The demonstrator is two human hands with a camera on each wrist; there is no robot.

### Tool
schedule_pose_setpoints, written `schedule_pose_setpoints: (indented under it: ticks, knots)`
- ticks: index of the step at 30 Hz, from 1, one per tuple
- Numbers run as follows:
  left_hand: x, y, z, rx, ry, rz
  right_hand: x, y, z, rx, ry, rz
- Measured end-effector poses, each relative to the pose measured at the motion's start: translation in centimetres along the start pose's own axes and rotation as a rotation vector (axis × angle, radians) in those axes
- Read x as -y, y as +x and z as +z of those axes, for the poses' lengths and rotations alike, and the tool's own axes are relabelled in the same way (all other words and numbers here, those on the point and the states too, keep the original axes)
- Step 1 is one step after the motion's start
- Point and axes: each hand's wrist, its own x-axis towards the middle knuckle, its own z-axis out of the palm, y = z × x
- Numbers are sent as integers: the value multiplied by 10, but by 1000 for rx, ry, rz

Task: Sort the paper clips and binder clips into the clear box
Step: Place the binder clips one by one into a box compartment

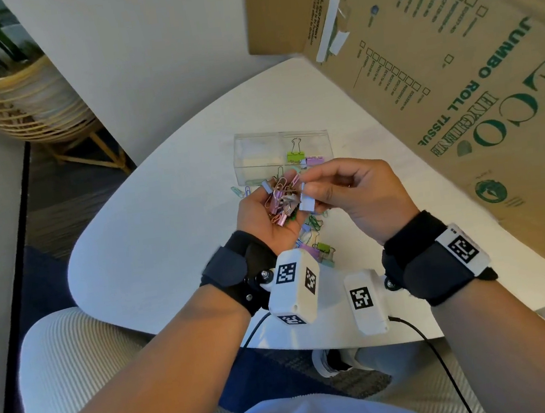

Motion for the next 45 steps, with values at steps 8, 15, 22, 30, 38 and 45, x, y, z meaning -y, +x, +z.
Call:
schedule_pose_setpoints:
  ticks: [8, 15, 22, 30, 38, 45]
  knots:
    - [1, 0, -6, 15, -37, -43, 7, 10, -4, -231, 50, -105]
    - [2, 1, -22, -24, -41, -70, -19, 48, -23, -423, 4, 119]
    - [5, -2, -25, -46, -26, -59, -22, 80, -27, -434, -259, 201]
    - [-4, -1, -19, -50, 26, -15, -9, 32, 0, -184, -483, -10]
    - [2, -9, -12, 27, 193, 44, 4, 18, 20, 23, -757, -84]
    - [7, -12, -7, 26, 255, 35, 0, 17, 26, -16, -904, -32]
